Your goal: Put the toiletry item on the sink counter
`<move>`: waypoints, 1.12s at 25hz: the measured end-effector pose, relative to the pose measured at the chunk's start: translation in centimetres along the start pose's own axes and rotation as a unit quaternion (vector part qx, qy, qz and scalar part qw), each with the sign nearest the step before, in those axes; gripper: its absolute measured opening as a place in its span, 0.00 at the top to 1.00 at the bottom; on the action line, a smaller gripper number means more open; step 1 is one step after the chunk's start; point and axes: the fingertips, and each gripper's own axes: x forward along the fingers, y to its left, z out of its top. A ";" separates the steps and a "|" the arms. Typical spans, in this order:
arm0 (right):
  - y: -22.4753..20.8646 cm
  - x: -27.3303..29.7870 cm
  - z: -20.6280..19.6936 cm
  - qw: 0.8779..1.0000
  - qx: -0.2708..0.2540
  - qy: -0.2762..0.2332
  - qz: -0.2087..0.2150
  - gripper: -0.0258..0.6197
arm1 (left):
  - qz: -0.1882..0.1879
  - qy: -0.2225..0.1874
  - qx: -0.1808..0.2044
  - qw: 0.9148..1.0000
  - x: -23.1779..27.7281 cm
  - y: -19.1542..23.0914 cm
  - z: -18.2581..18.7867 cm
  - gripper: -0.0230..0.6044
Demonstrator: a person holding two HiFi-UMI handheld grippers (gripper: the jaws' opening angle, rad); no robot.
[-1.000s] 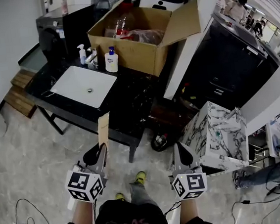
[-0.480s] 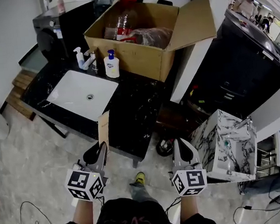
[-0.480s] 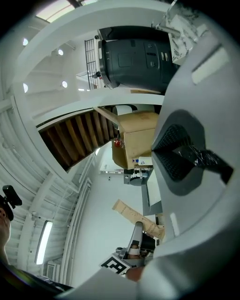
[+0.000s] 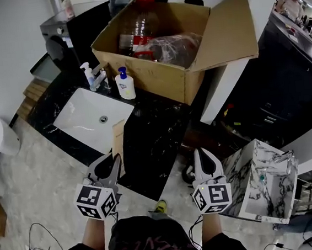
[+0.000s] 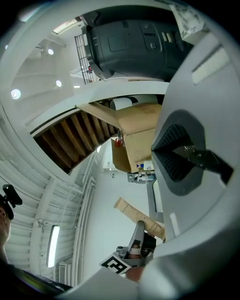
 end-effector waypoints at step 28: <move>-1.7 4.5 2.5 0.996 0.008 -0.024 -0.089 0.95 | -0.141 0.035 0.013 0.989 10.2 0.5 1.8 0.90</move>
